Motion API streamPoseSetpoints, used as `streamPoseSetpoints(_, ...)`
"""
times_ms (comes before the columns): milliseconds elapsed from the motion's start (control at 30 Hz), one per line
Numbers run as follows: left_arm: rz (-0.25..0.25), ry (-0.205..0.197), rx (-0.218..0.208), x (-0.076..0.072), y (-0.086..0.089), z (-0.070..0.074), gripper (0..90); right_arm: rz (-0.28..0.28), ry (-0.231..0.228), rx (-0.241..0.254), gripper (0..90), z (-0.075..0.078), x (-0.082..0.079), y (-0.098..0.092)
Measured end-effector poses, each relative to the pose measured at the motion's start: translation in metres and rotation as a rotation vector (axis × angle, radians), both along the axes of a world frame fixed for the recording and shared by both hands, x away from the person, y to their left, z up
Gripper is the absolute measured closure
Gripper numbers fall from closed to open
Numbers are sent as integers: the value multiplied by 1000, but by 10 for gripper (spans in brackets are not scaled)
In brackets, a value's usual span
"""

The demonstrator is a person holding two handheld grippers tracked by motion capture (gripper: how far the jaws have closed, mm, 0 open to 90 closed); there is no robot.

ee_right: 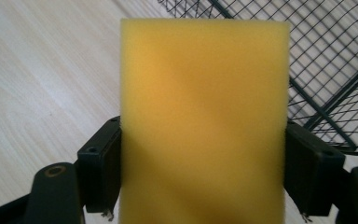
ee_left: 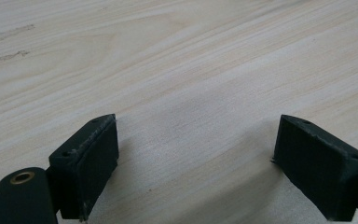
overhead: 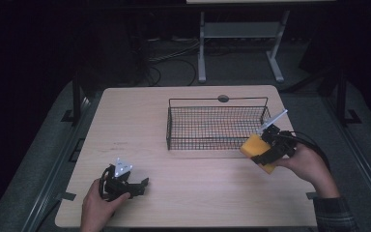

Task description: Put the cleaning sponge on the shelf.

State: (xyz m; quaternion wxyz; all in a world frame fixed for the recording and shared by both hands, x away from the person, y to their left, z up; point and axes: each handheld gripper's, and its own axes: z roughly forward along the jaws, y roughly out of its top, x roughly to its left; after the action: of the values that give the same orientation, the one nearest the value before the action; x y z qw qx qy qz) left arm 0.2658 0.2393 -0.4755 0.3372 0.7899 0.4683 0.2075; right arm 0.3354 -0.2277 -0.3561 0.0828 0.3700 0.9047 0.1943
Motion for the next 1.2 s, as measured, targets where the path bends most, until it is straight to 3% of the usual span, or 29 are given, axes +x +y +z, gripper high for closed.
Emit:
streamPoseSetpoints(767, -3, 1, 3, 0, 0, 0, 128, -32, -40, -29, 244, 26, 41, -5)
streamPoseSetpoints(1200, -2, 2, 1, 0, 0, 0, 129, -42, -58, -34, 243, 29, 68, -5)
